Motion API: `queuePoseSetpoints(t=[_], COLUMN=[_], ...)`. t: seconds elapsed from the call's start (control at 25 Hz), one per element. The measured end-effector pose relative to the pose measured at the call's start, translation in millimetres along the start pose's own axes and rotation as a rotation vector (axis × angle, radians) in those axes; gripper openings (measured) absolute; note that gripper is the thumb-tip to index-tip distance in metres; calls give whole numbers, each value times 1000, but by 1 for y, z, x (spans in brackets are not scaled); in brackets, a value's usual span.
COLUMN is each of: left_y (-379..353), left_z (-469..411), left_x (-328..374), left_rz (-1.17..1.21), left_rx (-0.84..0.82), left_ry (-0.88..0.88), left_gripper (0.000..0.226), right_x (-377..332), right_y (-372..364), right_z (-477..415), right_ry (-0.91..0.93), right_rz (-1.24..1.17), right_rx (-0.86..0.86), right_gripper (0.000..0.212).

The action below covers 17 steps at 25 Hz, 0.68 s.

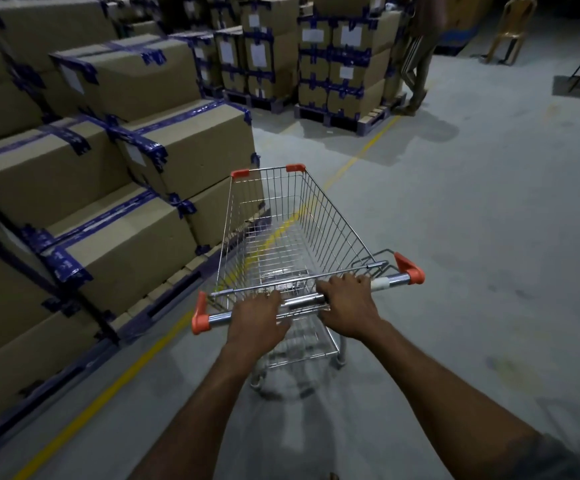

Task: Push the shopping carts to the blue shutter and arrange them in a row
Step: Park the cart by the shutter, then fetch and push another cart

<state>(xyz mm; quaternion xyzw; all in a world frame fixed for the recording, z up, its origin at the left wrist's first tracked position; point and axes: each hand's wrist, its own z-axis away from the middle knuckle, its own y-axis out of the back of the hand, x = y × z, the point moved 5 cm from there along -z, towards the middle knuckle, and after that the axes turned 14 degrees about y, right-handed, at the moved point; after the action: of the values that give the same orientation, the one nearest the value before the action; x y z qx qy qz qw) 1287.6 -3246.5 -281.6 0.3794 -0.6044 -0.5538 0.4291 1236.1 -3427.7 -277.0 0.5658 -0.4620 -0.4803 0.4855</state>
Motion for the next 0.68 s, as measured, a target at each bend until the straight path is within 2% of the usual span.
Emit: queuePoseSetpoints(t=[0.12, 0.28, 0.36, 0.52, 0.6, 0.68], left_y=[4, 12, 12, 18, 18, 18], left_z=[25, 55, 76, 124, 147, 173], left_x=[-4, -16, -24, -27, -28, -27], left_rz=[-73, -94, -26, 162, 187, 109], left_rx=[-15, -249, -401, -640, -647, -497], left_ry=[76, 113, 155, 305, 343, 331], left_gripper=[57, 56, 46, 51, 51, 53], right_x=[-21, -46, -56, -75, -86, -94], right_y=[1, 5, 6, 5, 4, 3], right_z=[24, 46, 56, 82, 101, 121], right_ry=[15, 65, 94, 222, 251, 283], right_rz=[32, 7, -16, 21, -2, -19], right_rx=[-24, -173, -236, -285, -193, -80], right_gripper=[35, 34, 36, 30, 25, 25])
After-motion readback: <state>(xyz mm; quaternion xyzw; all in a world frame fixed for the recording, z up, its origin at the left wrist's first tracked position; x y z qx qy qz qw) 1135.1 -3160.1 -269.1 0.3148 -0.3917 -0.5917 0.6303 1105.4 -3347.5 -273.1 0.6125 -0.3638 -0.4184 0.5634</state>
